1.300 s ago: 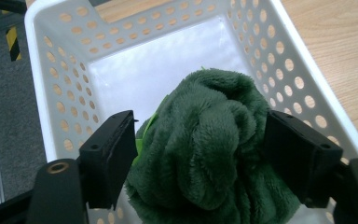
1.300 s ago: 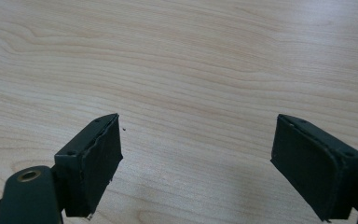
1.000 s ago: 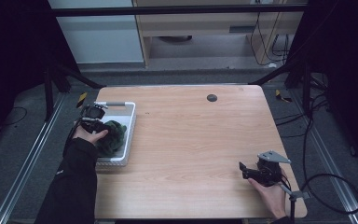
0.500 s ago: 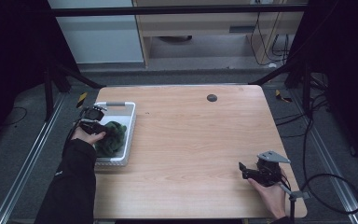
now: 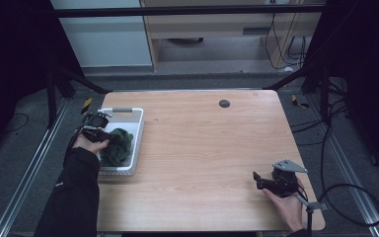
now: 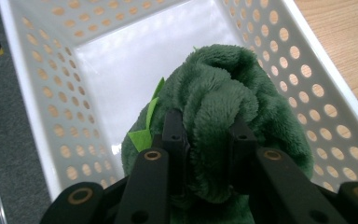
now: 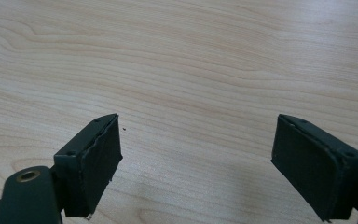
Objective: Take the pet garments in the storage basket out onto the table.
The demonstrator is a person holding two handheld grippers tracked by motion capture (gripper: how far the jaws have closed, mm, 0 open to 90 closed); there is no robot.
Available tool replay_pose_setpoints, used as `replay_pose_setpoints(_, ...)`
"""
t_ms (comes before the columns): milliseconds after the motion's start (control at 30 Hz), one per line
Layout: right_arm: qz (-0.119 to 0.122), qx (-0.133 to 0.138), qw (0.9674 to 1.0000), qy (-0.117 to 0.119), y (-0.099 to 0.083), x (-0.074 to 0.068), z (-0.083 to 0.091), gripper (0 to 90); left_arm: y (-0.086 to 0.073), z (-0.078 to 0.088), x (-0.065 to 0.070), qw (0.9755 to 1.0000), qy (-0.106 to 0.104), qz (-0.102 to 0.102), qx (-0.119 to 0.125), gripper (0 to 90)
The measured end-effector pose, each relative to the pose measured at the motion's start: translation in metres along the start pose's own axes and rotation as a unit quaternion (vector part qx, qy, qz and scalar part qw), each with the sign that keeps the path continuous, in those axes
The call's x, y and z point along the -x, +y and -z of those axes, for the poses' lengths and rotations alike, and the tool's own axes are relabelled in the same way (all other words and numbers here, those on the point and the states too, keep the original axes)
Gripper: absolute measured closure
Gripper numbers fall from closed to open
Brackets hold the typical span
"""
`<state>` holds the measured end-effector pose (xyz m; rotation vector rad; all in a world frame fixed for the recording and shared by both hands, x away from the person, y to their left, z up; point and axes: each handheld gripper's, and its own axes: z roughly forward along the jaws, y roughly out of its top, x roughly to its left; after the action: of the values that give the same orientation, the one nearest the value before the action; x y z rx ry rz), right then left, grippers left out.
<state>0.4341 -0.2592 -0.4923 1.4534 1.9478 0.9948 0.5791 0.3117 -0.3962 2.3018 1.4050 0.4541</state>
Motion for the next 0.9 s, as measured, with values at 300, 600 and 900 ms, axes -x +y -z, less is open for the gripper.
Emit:
replay_pose_setpoints(300,0.001,0.000,1.0000,-0.001,0.000,0.000,0.000,15.5,-0.001,0.026,-0.004,0.9995,-0.012,-0.002,0.028,74.8)
replay_pose_setpoints(600,0.004,-0.001,1.0000,-0.002,0.000,0.000,0.000,15.5,0.000,0.051,-0.002,0.9988,-0.011,-0.025,0.041,75.0)
replay_pose_setpoints(900,0.003,0.000,1.0000,-0.001,-0.001,0.001,0.000,15.5,0.003,0.078,0.000,0.9970,-0.016,-0.052,0.054,75.2)
